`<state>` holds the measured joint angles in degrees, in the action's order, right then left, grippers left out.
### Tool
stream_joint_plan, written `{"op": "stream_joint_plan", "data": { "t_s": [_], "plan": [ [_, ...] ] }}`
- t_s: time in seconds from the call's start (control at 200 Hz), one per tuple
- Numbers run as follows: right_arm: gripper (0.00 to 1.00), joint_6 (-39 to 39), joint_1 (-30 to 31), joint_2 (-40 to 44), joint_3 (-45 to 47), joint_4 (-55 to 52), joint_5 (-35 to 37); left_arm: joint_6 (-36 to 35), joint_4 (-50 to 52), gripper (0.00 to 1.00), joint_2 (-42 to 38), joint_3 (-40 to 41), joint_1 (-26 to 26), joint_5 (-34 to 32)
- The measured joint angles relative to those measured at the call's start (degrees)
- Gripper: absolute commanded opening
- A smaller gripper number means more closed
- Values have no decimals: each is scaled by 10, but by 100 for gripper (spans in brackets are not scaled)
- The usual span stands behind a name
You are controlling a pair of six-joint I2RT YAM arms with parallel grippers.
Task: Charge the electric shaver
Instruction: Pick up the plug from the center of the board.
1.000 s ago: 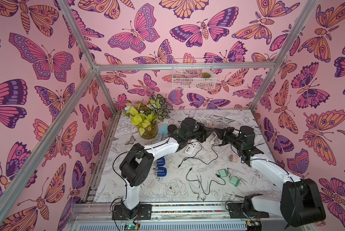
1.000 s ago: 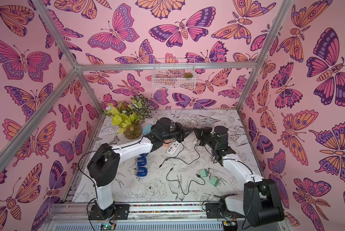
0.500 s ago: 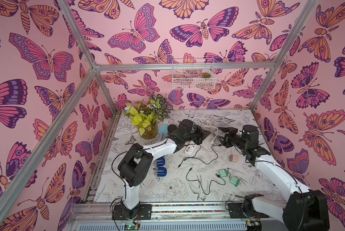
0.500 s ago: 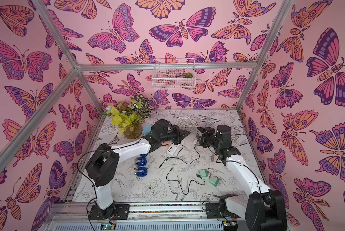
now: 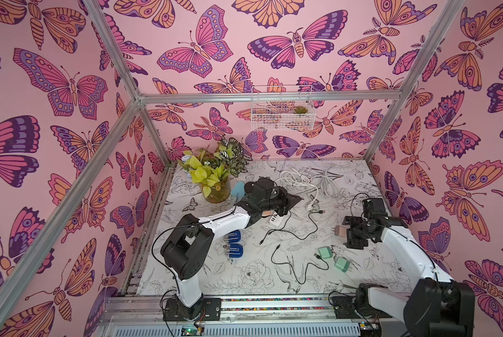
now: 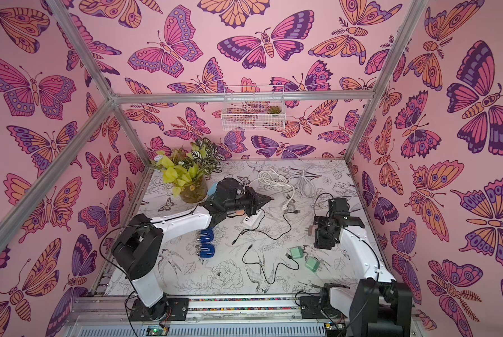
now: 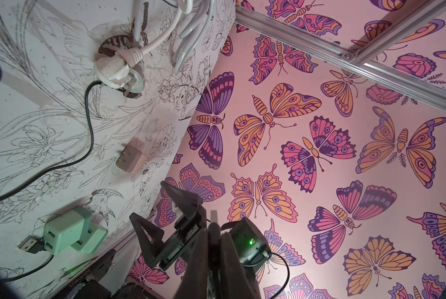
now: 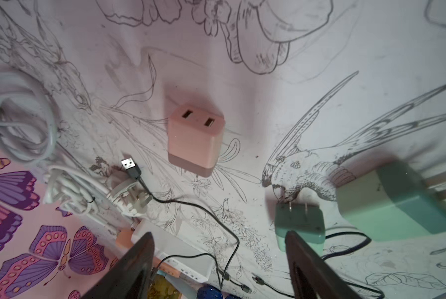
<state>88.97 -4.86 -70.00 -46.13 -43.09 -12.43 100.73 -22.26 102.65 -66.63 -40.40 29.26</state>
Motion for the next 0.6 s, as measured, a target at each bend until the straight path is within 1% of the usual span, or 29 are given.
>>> {"op": "stream_joint_plan", "data": {
  "t_s": [0.1,0.155,0.2,0.255,0.336,0.391,0.486,0.596],
  "plan": [
    [88,-61,0,-64,-92,-40,-2,-2,0,0,0,6,1,6],
    [91,-89,0,-82,-111,-38,-9,-2,0,0,-1,9,3,10],
    [92,-99,0,-88,-103,-29,-19,-2,0,0,-1,11,4,12],
    [93,-105,0,-88,-70,-14,-37,-2,0,0,-2,11,6,13],
    [93,-94,0,-89,-10,11,-60,-2,0,0,-4,11,7,14],
    [93,-86,1,-93,13,20,-68,-2,0,0,-5,11,8,14],
    [93,-82,1,-107,13,43,-73,-2,0,0,-9,11,8,15],
    [90,-85,1,-143,-19,79,-76,-2,-1,0,-11,13,8,15]
  ]
}}
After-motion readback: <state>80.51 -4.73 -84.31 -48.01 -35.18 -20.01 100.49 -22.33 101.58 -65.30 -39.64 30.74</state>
